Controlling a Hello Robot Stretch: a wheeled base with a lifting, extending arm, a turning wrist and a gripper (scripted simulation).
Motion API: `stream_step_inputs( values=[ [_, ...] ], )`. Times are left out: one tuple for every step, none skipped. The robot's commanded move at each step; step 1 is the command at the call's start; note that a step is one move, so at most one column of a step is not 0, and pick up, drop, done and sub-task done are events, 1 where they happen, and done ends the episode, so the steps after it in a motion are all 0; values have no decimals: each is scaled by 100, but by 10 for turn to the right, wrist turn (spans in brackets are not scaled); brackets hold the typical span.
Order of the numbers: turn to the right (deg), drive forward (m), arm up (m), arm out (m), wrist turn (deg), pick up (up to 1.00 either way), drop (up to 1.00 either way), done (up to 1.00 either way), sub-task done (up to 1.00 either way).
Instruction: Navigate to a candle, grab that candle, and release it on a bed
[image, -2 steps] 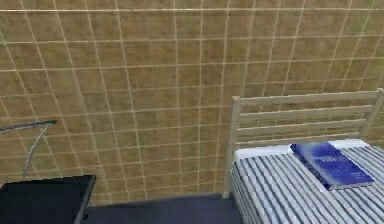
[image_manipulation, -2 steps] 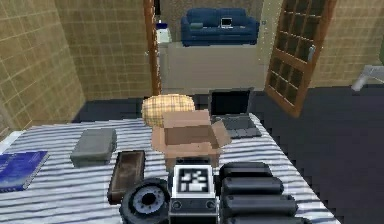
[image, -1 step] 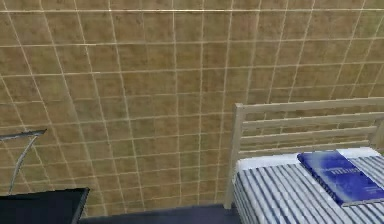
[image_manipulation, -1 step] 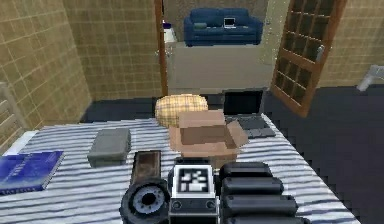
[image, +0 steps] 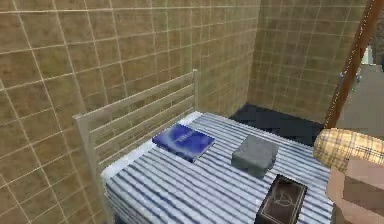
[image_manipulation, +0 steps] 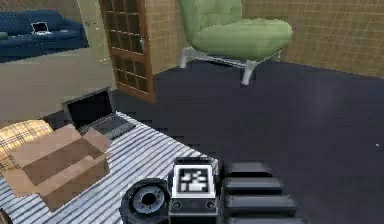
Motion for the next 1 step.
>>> stream_step_inputs(
  values=[
    [450,0,0,0,0,0,0,0,0]
  ],
)
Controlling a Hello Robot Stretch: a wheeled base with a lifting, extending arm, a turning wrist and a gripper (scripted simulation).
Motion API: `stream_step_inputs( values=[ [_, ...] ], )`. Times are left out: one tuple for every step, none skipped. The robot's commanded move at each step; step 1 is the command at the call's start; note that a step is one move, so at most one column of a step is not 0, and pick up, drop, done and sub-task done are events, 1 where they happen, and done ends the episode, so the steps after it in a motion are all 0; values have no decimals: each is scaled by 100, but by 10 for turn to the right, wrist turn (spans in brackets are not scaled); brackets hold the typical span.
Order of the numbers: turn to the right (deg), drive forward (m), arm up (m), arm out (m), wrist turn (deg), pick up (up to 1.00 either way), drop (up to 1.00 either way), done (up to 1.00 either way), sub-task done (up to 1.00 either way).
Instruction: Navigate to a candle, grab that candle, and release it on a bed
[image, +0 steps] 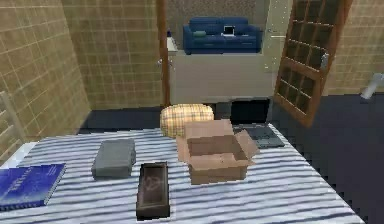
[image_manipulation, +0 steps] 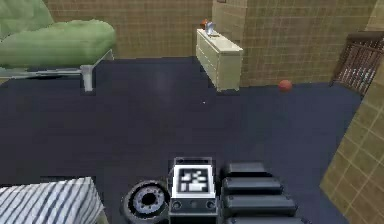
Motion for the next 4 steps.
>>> stream_step_inputs(
  values=[
    [450,0,0,0,0,0,0,0,0],
    [270,0,0,0,0,0,0,0,0],
    [-450,0,0,0,0,0,0,0,0],
    [-450,0,0,0,0,0,0,0,0]
  ],
)
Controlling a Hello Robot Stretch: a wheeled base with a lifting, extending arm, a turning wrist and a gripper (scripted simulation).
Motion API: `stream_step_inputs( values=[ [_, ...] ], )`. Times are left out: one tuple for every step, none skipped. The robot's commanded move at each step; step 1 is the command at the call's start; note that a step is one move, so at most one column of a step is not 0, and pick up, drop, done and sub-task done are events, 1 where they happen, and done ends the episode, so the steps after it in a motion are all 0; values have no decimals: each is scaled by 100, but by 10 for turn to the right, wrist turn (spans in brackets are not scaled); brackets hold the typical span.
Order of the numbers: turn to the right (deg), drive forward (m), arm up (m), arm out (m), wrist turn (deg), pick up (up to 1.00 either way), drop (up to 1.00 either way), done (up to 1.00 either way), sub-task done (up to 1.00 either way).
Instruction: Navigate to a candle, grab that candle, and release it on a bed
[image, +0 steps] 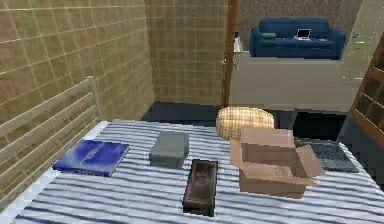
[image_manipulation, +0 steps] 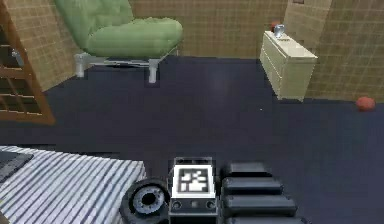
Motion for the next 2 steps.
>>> stream_step_inputs(
  values=[
    [-450,0,0,0,0,0,0,0,0],
    [-330,0,0,0,0,0,0,0,0]
  ],
)
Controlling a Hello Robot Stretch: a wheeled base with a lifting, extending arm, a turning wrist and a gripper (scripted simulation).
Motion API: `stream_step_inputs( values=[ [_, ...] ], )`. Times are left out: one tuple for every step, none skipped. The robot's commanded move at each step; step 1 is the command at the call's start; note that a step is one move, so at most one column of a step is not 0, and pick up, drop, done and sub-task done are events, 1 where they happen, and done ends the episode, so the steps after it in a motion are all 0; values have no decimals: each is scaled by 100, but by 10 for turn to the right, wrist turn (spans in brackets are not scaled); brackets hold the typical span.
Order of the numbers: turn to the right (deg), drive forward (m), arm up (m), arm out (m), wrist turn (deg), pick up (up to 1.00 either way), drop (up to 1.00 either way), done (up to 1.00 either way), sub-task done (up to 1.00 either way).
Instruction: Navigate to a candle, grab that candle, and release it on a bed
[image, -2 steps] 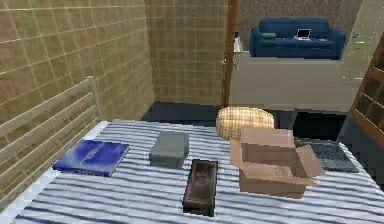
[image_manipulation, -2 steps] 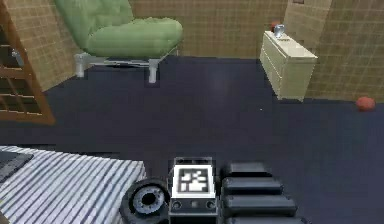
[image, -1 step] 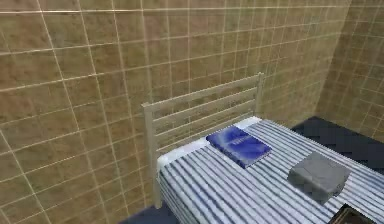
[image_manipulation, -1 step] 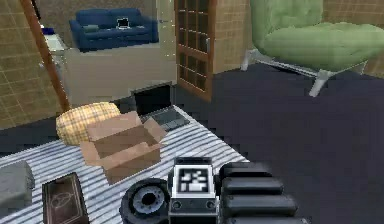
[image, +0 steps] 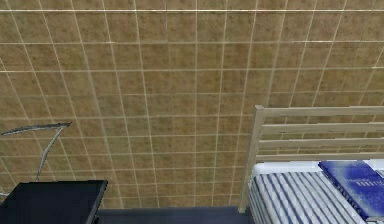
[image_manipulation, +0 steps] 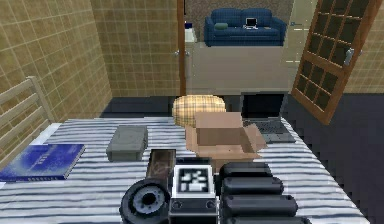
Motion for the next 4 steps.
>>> stream_step_inputs(
  values=[
    [0,0,0,48,0,0,0,0,0],
    [0,0,0,0,450,0,0,0,0],
    [0,0,0,0,450,0,0,0,0],
    [0,0,0,0,270,0,0,0,0]
  ],
)
